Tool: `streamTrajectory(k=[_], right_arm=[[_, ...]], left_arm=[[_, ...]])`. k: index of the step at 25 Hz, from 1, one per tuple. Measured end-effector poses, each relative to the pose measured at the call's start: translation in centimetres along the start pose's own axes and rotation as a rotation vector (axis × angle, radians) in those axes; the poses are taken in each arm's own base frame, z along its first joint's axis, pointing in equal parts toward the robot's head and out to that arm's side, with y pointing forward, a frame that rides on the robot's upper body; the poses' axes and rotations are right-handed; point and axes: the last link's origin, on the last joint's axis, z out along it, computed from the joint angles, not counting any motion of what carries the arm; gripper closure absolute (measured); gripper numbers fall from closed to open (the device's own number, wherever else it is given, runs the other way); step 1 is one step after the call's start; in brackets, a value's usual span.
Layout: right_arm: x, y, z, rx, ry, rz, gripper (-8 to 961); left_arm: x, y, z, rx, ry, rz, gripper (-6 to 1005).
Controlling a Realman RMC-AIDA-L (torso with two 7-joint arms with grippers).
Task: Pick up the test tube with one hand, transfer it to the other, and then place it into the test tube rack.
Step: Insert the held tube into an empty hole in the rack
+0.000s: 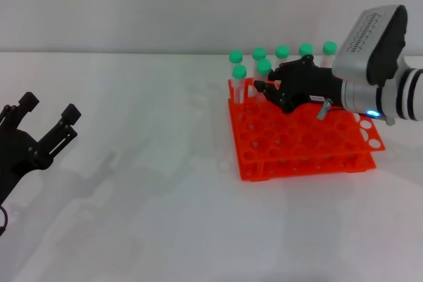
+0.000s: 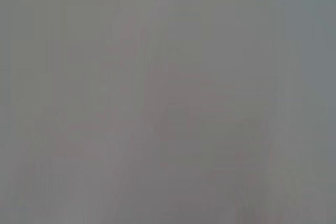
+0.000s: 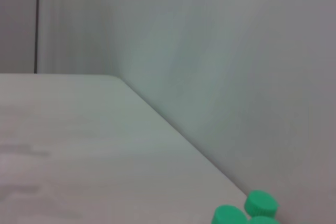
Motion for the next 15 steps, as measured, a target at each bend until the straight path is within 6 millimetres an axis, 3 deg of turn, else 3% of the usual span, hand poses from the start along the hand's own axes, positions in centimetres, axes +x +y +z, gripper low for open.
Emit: streamTrajectory(k=[15], right_arm=[[-0.16,-0.21,0.31,0.018,0.014,0.025,632]], left_arm=[[-0.26,0.15,-0.07,-0.002,-0.007,-0.009,111]])
